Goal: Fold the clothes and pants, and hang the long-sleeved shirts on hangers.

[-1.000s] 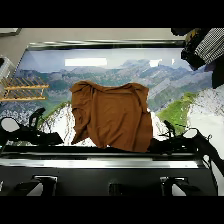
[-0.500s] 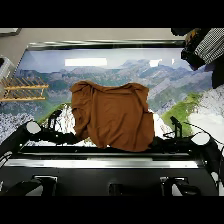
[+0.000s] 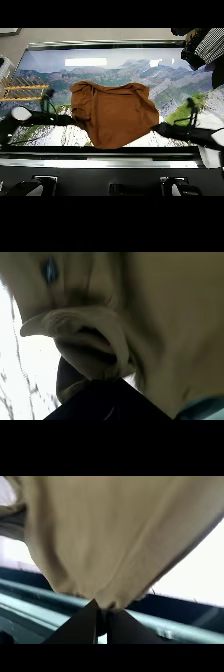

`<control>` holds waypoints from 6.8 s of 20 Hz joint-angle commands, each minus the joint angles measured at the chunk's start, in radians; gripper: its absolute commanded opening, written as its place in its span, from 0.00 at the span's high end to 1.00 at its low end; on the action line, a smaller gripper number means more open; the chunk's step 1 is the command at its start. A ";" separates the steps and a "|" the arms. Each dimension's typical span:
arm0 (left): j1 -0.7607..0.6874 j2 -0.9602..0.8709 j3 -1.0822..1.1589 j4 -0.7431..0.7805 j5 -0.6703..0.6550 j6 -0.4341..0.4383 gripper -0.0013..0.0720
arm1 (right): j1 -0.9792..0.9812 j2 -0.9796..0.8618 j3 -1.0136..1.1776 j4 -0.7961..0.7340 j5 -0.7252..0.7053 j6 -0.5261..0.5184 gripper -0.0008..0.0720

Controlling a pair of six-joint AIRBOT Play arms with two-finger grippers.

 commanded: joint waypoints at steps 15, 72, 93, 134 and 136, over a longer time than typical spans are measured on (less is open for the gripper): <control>0.515 0.525 0.764 0.196 0.022 -0.237 0.96 | 0.001 -0.028 1.207 -0.352 -0.136 0.247 0.95; 0.229 -0.769 0.797 0.324 -0.461 -0.182 0.32 | 0.132 -1.231 1.081 -0.602 0.359 0.171 0.34; 0.496 0.024 -0.372 0.041 -0.241 -0.191 0.29 | -0.218 -0.647 0.442 -0.267 0.193 0.037 0.33; 0.346 -0.029 -0.352 -0.051 -0.178 -0.172 0.96 | -0.181 -0.671 -0.080 -0.042 -0.083 -0.172 0.95; 0.365 -0.015 -0.282 -0.042 -0.250 -0.162 0.96 | -0.181 -0.600 -0.068 -0.063 -0.052 -0.152 0.95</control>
